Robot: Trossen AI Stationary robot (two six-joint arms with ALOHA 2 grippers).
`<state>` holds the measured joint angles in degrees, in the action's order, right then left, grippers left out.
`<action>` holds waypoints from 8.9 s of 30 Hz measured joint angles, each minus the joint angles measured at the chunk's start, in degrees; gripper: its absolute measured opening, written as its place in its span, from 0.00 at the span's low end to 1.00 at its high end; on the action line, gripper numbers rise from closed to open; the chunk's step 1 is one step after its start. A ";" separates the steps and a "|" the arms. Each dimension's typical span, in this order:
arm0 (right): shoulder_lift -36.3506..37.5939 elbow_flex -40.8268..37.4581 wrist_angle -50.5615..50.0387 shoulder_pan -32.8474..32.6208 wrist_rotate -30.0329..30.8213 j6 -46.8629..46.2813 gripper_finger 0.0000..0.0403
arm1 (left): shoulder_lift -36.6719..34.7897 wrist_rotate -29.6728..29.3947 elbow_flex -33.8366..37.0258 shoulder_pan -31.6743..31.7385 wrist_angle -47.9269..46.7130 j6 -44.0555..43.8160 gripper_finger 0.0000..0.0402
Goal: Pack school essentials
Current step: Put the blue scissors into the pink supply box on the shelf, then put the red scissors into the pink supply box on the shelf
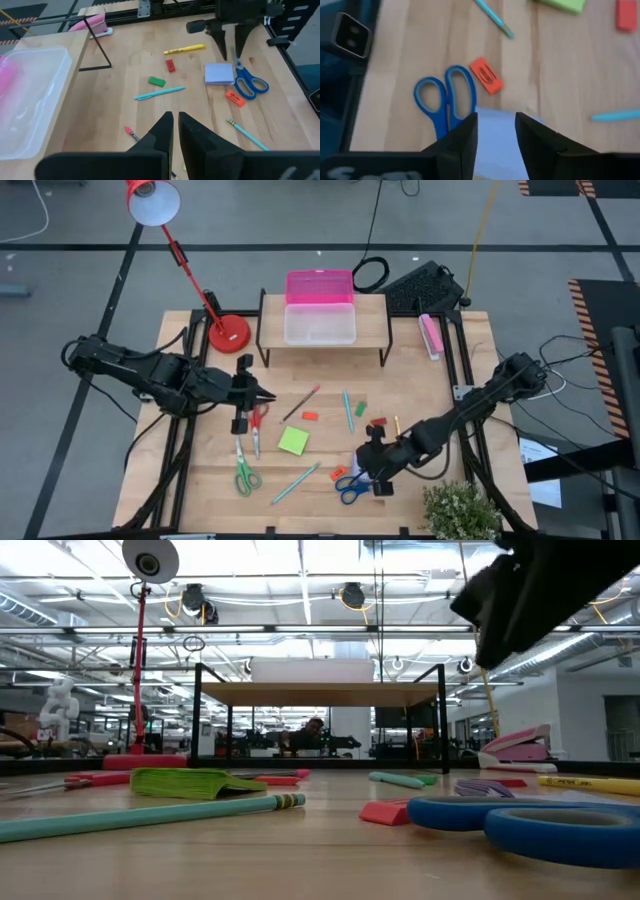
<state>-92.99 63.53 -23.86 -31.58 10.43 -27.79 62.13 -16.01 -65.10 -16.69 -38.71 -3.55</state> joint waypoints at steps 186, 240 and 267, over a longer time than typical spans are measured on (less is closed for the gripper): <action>2.38 22.47 24.17 54.81 -13.72 34.53 0.20 | 0.17 -0.68 0.00 0.00 -0.09 5.98 0.08; -10.64 29.70 10.59 59.17 -16.21 40.94 0.32 | 0.17 -0.68 -0.02 0.11 -0.05 6.29 0.08; 9.93 16.97 -8.19 36.72 -16.04 34.09 0.32 | 0.17 -0.65 3.59 -2.10 -4.12 -3.84 0.08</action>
<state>-83.06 80.50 -32.05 5.14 -5.61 6.29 62.30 -16.66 -61.51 -18.79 -42.83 -7.40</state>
